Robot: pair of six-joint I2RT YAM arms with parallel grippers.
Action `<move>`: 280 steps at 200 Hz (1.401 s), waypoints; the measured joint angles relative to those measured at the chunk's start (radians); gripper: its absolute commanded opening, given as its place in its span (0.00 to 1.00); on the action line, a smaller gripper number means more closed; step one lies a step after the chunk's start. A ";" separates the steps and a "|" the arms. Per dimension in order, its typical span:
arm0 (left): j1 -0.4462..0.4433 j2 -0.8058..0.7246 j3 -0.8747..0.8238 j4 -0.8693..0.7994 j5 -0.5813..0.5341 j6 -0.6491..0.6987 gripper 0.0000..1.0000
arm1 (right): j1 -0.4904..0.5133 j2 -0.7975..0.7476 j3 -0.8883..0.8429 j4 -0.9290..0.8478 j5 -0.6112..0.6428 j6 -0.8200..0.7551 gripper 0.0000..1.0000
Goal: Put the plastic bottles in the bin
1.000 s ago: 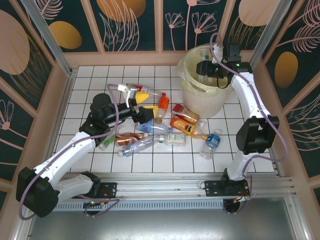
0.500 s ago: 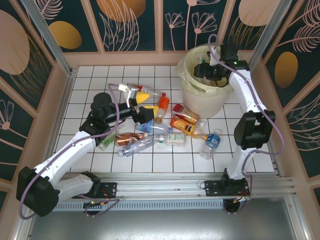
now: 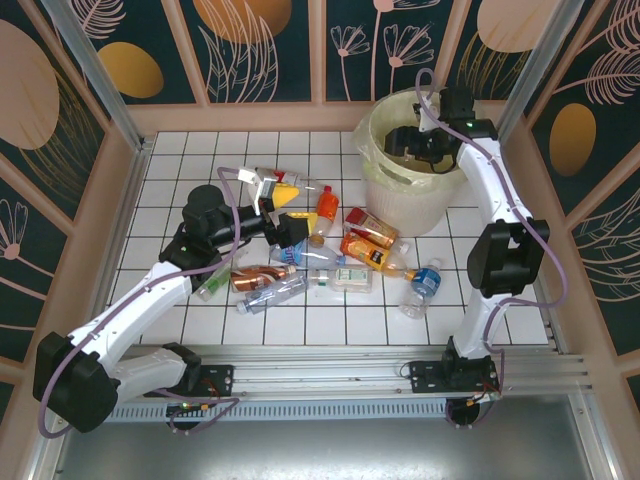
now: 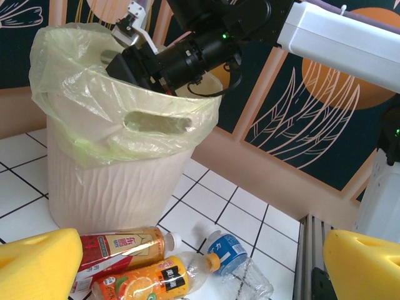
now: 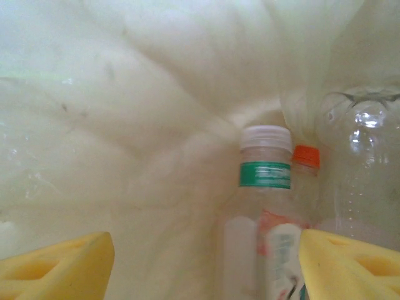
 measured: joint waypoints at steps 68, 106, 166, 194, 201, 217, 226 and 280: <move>0.000 -0.008 0.000 0.003 0.020 0.038 0.99 | 0.000 -0.051 0.005 0.029 0.031 0.003 0.76; 0.000 -0.013 0.000 0.004 0.022 0.059 0.99 | 0.000 -0.191 -0.079 0.107 0.066 0.010 0.75; 0.000 -0.021 0.057 -0.185 0.015 0.214 0.99 | 0.029 -0.492 -0.304 0.217 0.106 0.000 0.74; 0.000 -0.023 0.106 -0.278 0.020 0.292 0.99 | 0.110 -0.609 -0.405 0.224 0.121 -0.024 0.74; 0.000 -0.022 0.116 -0.303 0.021 0.310 0.99 | 0.141 -0.631 -0.428 0.221 0.126 -0.032 0.74; 0.000 -0.022 0.141 -0.362 0.026 0.347 0.99 | 0.246 -0.677 -0.499 0.219 0.173 -0.041 0.74; 0.000 -0.022 0.150 -0.381 0.031 0.363 0.99 | 0.307 -0.700 -0.549 0.211 0.195 -0.043 0.73; 0.000 -0.032 0.151 -0.432 0.049 0.404 0.99 | 0.489 -0.723 -0.829 0.176 0.292 -0.002 0.71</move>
